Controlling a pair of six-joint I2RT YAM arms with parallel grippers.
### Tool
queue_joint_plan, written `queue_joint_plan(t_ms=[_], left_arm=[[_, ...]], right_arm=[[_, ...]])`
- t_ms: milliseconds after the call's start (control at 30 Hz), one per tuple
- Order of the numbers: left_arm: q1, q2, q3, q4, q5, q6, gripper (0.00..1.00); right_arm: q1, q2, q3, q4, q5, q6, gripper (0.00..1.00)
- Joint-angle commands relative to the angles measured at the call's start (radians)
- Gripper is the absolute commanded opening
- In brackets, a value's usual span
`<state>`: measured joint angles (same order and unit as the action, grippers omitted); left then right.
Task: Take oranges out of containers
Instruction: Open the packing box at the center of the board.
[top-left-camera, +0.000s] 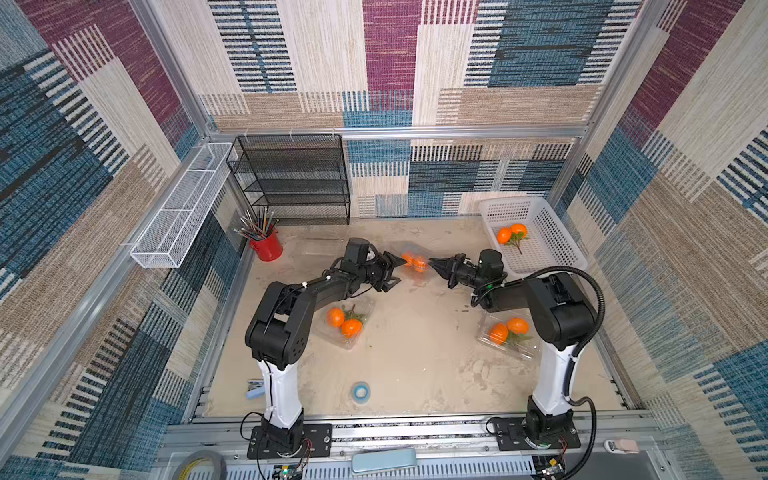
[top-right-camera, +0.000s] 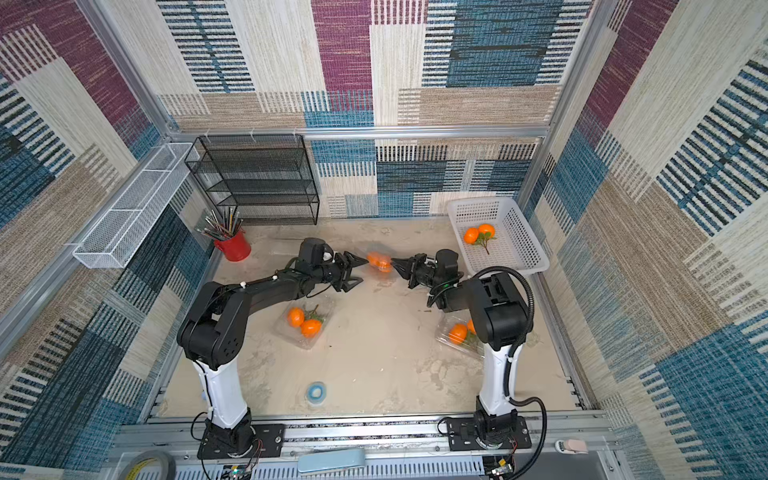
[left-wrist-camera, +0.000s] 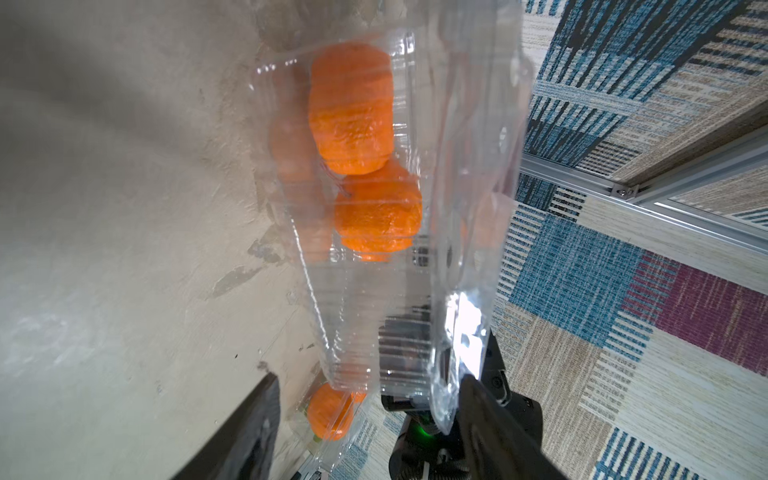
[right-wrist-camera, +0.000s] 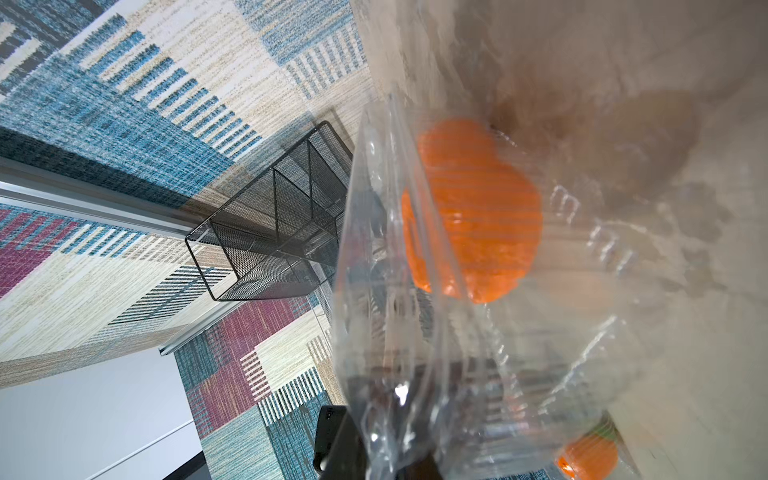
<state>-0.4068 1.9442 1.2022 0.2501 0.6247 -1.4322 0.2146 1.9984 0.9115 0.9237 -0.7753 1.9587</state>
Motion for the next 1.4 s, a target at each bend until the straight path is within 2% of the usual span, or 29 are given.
queue_joint_plan(t_ms=[0, 767, 967, 1367], left_arm=[[-0.001, 0.005, -0.001, 0.023, -0.009, 0.005, 0.69], [-0.018, 0.043, 0.018, 0.032, -0.013, -0.008, 0.69], [-0.026, 0.043, 0.015, 0.014, -0.017, -0.007, 0.69], [-0.03, 0.03, 0.0, -0.076, -0.024, 0.015, 0.68]], right_arm=[[0.001, -0.006, 0.004, 0.035, -0.01, 0.005, 0.15], [0.036, -0.011, 0.004, 0.025, -0.039, -0.002, 0.15], [0.057, -0.017, 0.006, 0.082, 0.007, 0.073, 0.15], [0.088, -0.023, 0.053, 0.065, 0.078, 0.133, 0.16]])
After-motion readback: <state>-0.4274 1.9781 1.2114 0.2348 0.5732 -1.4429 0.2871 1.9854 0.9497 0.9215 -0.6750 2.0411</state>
